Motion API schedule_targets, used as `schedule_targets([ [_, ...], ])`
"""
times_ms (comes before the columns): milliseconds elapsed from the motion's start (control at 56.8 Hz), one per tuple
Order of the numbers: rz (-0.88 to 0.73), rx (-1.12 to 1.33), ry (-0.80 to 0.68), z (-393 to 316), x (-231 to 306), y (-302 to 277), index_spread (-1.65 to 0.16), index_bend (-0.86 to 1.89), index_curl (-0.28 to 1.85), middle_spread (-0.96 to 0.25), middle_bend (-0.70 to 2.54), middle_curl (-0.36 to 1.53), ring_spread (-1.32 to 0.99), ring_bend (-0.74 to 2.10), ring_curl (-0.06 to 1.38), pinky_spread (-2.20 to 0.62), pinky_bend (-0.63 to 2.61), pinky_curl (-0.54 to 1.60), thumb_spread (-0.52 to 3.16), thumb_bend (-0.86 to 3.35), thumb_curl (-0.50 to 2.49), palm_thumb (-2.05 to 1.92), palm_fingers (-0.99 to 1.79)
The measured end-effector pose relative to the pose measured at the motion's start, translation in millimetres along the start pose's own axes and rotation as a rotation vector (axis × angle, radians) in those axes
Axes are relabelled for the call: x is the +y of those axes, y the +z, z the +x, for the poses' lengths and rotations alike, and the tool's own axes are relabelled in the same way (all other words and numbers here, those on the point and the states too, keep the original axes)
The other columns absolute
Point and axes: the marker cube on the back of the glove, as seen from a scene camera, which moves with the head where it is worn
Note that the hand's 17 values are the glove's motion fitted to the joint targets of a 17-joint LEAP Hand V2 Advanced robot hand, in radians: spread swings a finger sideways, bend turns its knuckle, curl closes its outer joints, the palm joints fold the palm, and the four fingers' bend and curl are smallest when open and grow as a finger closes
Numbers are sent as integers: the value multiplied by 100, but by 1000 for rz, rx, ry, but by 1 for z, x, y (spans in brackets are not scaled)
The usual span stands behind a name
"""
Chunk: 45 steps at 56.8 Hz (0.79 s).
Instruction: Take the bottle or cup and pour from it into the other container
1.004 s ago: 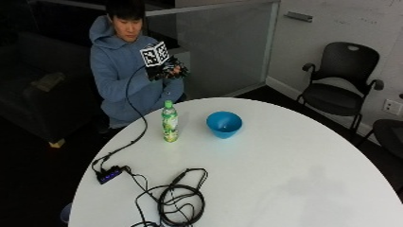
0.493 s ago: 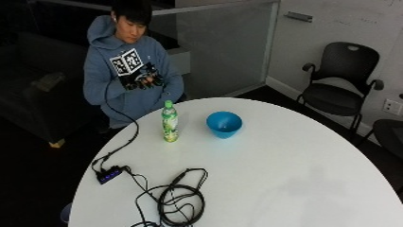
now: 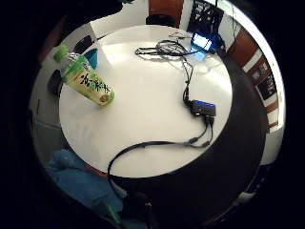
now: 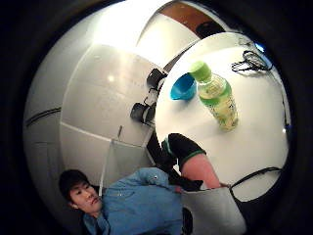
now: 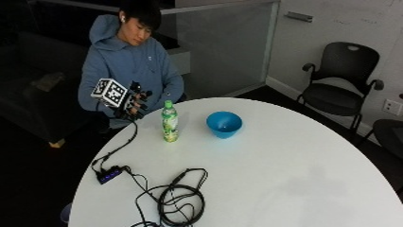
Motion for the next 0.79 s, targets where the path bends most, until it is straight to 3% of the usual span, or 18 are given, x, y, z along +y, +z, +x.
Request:
schedule_targets([
  [476, -21, -327, 1, 25, -40, 73, -32, 10, 14, 10, 18, 30, 23, 60, 34, 28, 68, 33, 90, -3, 36, 45, -3],
  [793, 74, -542, -67, 4, -67, 109, -33, 12, 14, 14, 21, 30, 24, 66, 33, 29, 74, 33, 87, -2, 37, 53, 3],
])
